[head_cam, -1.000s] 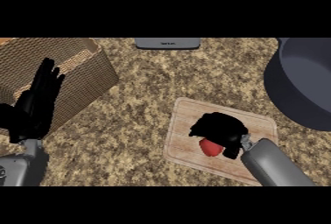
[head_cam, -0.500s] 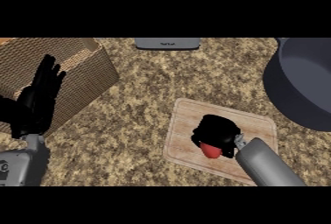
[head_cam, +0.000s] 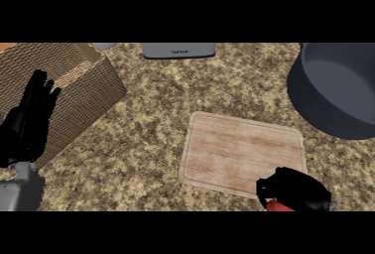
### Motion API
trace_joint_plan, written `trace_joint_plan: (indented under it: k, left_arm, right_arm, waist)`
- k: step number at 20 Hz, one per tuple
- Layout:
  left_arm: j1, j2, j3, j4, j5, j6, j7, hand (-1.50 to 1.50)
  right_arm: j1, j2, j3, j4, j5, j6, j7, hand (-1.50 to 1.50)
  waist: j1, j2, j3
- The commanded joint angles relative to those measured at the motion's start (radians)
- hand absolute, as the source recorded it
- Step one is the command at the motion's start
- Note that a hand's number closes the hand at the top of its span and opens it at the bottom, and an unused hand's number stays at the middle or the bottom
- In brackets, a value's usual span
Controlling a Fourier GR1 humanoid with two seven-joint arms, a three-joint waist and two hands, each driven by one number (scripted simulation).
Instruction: Pick the bell pepper from the cutting board and place it in the pot
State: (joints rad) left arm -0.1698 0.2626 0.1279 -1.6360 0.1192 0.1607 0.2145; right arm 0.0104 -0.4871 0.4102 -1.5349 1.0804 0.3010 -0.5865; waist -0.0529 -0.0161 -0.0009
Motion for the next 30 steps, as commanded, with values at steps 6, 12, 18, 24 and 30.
trace_joint_plan:
  k: [6, 12, 18, 24, 30]
  left_arm:
    - [0.013, 0.008, 0.011, -0.020, 0.005, -0.010, 0.010, 0.00]
    - [0.061, 0.003, 0.006, -0.048, 0.003, -0.018, -0.003, 0.00]
    - [-0.019, -0.022, -0.038, -0.053, -0.032, 0.017, 0.049, 0.00]
    - [-0.020, -0.039, -0.040, -0.022, -0.025, -0.004, 0.026, 0.00]
    - [-0.023, 0.014, 0.038, -0.011, 0.046, -0.081, 0.033, 0.00]
  right_arm:
    - [0.414, -0.125, -0.268, -0.387, -0.308, -0.031, -0.070, 1.50]
    - [0.419, -0.021, -0.564, -0.493, -0.683, 0.015, -0.022, 1.50]
    - [0.341, -0.014, -0.828, -0.468, -0.930, 0.031, 0.059, 1.50]
    - [0.161, -0.140, -0.978, -0.251, -1.051, 0.107, 0.166, 1.50]
    - [0.004, -0.167, -0.932, -0.086, -1.034, 0.137, 0.213, 1.50]
  waist:
    - [0.002, 0.008, 0.000]
    - [0.009, 0.007, -0.001]
    - [0.035, 0.014, 0.001]
    - [0.058, 0.017, 0.001]
    - [0.059, 0.017, 0.001]
